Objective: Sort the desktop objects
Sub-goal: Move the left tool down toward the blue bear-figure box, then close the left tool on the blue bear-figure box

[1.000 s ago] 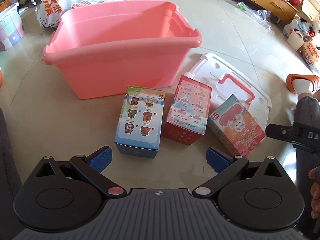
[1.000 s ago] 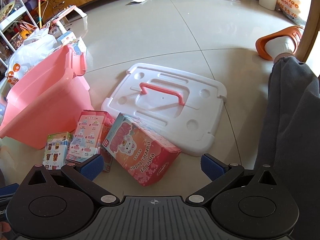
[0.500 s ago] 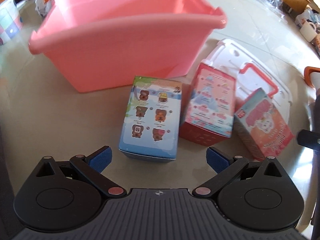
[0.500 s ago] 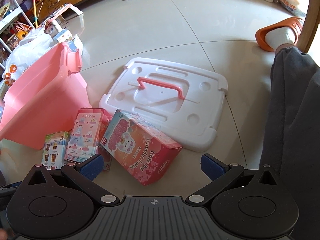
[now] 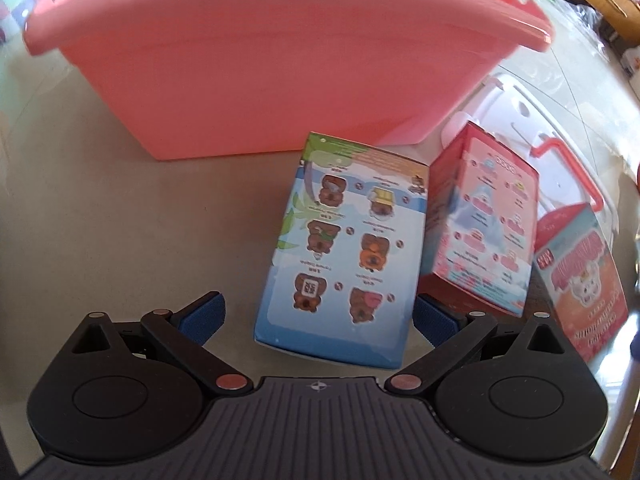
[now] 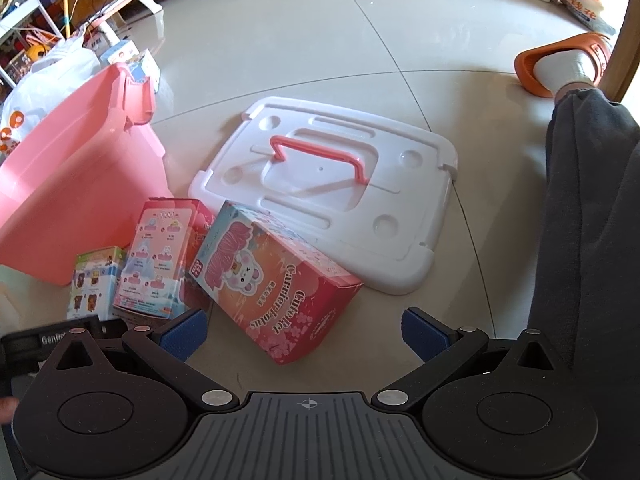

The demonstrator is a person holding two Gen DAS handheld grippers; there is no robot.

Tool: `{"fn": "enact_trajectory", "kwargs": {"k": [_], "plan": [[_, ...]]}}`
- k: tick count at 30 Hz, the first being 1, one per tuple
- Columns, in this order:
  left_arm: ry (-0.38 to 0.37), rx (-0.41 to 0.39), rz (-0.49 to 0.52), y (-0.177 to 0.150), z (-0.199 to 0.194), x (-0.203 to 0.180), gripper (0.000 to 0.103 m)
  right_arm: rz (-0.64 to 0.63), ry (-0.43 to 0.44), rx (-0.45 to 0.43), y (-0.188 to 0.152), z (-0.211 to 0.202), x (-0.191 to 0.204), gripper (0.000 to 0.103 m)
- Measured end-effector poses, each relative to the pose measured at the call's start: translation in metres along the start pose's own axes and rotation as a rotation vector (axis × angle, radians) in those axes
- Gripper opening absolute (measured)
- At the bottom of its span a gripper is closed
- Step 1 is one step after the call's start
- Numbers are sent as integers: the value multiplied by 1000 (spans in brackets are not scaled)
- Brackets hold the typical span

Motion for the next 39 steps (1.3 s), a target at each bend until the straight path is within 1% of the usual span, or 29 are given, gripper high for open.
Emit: {"fn": "enact_trajectory", "kwargs": {"k": [1, 4, 9, 13, 14, 18, 21, 27, 30, 34, 37, 39], "plan": [[-3, -3, -7, 0, 2, 1, 98, -1, -2, 3, 0, 1, 0, 103], [-10, 5, 0, -1, 7, 1, 94, -5, -8, 11, -2, 4, 1, 103], [-3, 1, 58, -5, 12, -5, 87, -11, -17, 24, -4, 9, 2, 103], [13, 31, 77, -12, 19, -6, 78, -15, -25, 35, -6, 12, 3, 103], [19, 38, 75, -14, 20, -6, 78, -16, -27, 38, -7, 13, 3, 103], [32, 11, 96, -17, 20, -10, 75, -20, -31, 44, -9, 14, 1, 103], [43, 7, 113, -21, 18, -10, 75, -23, -34, 50, -9, 15, 1, 103], [74, 31, 82, -31, 10, -6, 74, -25, -41, 52, -9, 15, 2, 103], [70, 15, 75, -35, 0, -7, 73, -25, -43, 50, -8, 15, 2, 103], [85, 1, 72, -37, -15, -10, 71, -16, -38, 39, -6, 11, 1, 103], [93, 28, 29, -41, -21, -7, 71, -9, -34, 31, -5, 8, -1, 103], [109, 36, 23, -45, -27, -6, 71, -5, -32, 26, -4, 7, -1, 103]]}}
Point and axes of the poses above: each gripper's, at about its wrist camera, not at the fingertips, and z roughly the way its jaws point, x to its left, y to its top, the point moved 6 cm from there along z, roughly the way its jaws point, and after that the axes turned 10 degrees about -x, right-handed, at the moved point
